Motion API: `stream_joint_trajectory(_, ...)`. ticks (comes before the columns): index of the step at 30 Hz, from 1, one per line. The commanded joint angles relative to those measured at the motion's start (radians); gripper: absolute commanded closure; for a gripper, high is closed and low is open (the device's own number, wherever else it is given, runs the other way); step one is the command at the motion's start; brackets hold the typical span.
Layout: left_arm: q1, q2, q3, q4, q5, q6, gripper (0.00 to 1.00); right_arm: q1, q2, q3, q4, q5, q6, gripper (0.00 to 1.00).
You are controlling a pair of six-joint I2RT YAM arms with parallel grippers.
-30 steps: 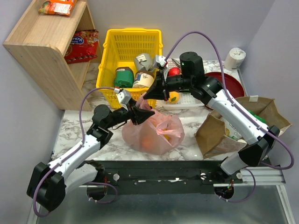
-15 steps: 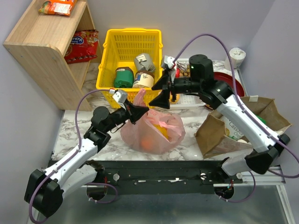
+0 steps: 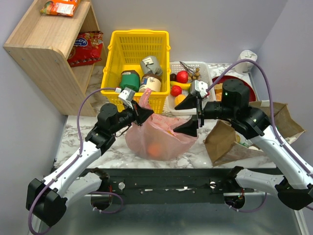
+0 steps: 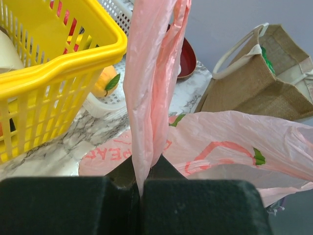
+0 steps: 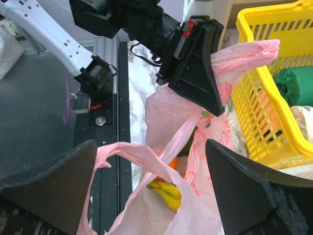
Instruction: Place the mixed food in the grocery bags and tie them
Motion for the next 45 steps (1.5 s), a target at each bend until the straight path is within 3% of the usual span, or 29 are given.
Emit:
stream_joint_trajectory(1, -0.003, 0.007, 0.033, -0.057, -0.016, 0.019, 1.00, -0.002, 0.001, -0.019, -0.012, -0.033, 0.010, 0.00)
stream_joint_trajectory(18, -0.001, 0.013, 0.055, -0.089, -0.036, 0.047, 1.00, 0.009, -0.078, -0.011, 0.011, -0.129, 0.118, 0.00)
stream_joint_trajectory(24, -0.001, 0.004, 0.067, -0.107, -0.039, 0.054, 1.00, 0.028, -0.069, -0.075, -0.004, -0.066, 0.095, 0.00)
stream_joint_trajectory(36, -0.001, -0.017, 0.067, -0.130, -0.021, 0.056, 1.00, 0.031, 0.107, -0.082, 0.085, -0.092, -0.026, 0.00)
stream_joint_trajectory(45, -0.001, -0.017, 0.049, -0.086, 0.011, 0.027, 1.00, 0.049, 0.156, -0.141, 0.244, -0.070, -0.002, 0.00)
